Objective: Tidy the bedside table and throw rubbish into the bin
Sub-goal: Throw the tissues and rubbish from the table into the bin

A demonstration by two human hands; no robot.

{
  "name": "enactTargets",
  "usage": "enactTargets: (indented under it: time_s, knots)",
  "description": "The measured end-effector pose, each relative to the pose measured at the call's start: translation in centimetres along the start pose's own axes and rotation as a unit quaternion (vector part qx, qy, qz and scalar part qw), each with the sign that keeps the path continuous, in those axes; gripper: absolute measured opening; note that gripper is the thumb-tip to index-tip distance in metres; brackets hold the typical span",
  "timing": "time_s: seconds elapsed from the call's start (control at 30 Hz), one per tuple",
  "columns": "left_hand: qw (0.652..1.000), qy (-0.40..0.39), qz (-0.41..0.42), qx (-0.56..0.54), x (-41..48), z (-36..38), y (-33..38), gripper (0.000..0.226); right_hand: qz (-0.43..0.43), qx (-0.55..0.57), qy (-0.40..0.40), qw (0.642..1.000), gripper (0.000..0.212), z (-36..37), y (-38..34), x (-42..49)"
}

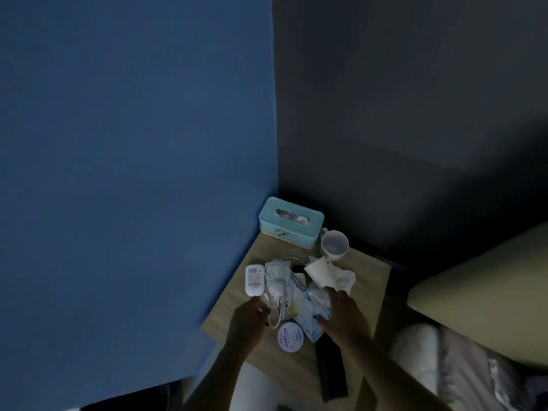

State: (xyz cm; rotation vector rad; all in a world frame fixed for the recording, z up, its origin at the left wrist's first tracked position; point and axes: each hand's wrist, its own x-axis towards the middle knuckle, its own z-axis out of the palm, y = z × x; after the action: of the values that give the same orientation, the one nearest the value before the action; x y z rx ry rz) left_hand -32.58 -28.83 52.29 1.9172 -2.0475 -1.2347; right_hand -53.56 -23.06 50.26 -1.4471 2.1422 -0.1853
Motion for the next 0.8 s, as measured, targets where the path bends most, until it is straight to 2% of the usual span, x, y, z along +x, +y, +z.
enactTargets:
  time_s: [0.17, 0.4, 0.53, 0.67, 0.8]
  knots:
    - [0.999, 0.020, 0.018, -0.019, -1.9, 0.3, -2.2, 0.014, -0.015, 0.016, 0.021, 1.000, 0.065, 0.2, -0.5, -1.1]
    - [0.994, 0.100, 0.030, -0.029, -4.2, 3.0, -4.6, 0.015, -0.067, 0.040, 0.041, 0.996, 0.064, 3.2, 1.3, -2.6]
    - [0.987, 0.145, 0.061, -0.031, -6.1, 7.0, -5.3, 0.015, -0.104, 0.054, 0.063, 0.991, 0.066, 4.5, 3.7, -3.4]
    - [0.979, 0.182, 0.074, -0.059, -9.1, 12.3, -5.9, 0.029, -0.160, 0.046, 0.082, 0.983, 0.062, 6.6, 6.5, -5.0]
    - [0.971, 0.210, 0.057, -0.101, -14.2, 18.8, -5.6, 0.019, -0.202, 0.040, 0.089, 0.974, 0.054, 8.7, 10.5, -8.0]
